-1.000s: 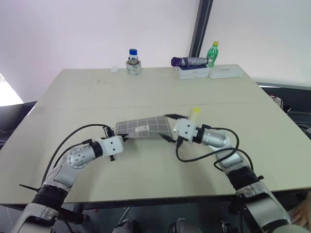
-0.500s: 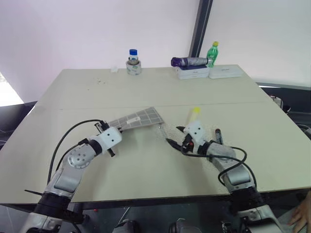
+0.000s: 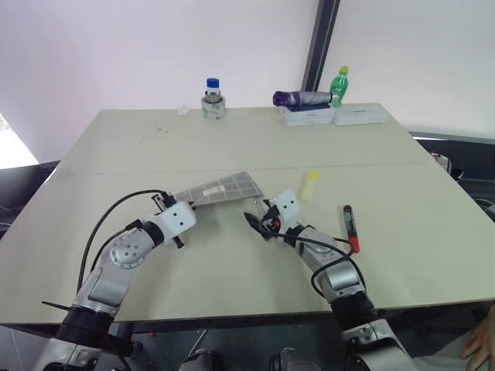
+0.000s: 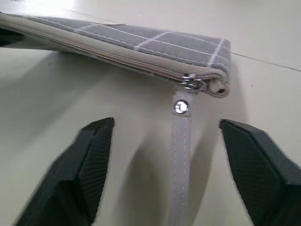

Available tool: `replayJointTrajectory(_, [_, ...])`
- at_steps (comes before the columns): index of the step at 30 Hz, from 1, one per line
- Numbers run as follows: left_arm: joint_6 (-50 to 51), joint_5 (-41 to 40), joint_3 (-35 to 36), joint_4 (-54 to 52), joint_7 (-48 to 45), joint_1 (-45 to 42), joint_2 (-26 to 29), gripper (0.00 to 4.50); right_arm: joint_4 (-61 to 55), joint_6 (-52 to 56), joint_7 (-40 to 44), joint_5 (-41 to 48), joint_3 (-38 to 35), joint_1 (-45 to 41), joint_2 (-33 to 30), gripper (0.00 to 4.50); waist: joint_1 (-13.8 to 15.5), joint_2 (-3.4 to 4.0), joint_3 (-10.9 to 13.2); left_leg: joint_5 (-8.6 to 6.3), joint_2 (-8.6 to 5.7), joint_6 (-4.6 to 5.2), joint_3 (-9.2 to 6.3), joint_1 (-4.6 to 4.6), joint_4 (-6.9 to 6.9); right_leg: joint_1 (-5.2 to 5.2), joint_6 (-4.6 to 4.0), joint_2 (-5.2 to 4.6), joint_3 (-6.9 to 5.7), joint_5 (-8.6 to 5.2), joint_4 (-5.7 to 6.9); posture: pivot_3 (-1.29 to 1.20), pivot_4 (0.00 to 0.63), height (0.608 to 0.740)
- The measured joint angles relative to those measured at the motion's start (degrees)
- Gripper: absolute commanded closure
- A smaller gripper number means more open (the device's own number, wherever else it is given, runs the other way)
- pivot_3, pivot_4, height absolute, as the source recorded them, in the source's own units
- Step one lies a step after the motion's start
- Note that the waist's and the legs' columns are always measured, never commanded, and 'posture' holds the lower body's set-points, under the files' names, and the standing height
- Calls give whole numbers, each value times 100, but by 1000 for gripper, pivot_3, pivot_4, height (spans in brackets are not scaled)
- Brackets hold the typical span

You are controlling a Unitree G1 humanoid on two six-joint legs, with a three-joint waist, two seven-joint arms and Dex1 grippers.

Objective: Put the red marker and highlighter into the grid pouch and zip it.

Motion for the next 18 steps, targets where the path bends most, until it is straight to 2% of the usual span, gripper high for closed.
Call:
replayJointTrajectory(4, [7,56,-10,-3,52,-4,-72,4500,259,-49,35,-81,41,-5,-32,4245,-8,0,0,0,0,0,0,0,-1,0,0,1,0,0,0,0,150,738])
replayJointTrajectory(5, [7,64,-29,-4,53,-8,-75,4500,259,-74,40,-105,60,-5,-34,4446,-11,0,0,0,0,0,0,0,-1,0,0,1,0,0,0,0,150,738])
replayJointTrajectory(12, [7,180,-43,-9,57,-16,-95,4500,-147,-168,209,-533,580,-4,-181,4446,-18,0,0,0,1,0,-1,0,-2,-1,0,0,0,0,0,0,150,738])
replayJointTrajectory(18, [127,340,-280,-73,77,-52,-359,4500,-221,-180,193,-847,918,-132,-59,4446,-9,0,0,0,0,0,0,0,-1,-1,0,0,0,0,0,0,150,738])
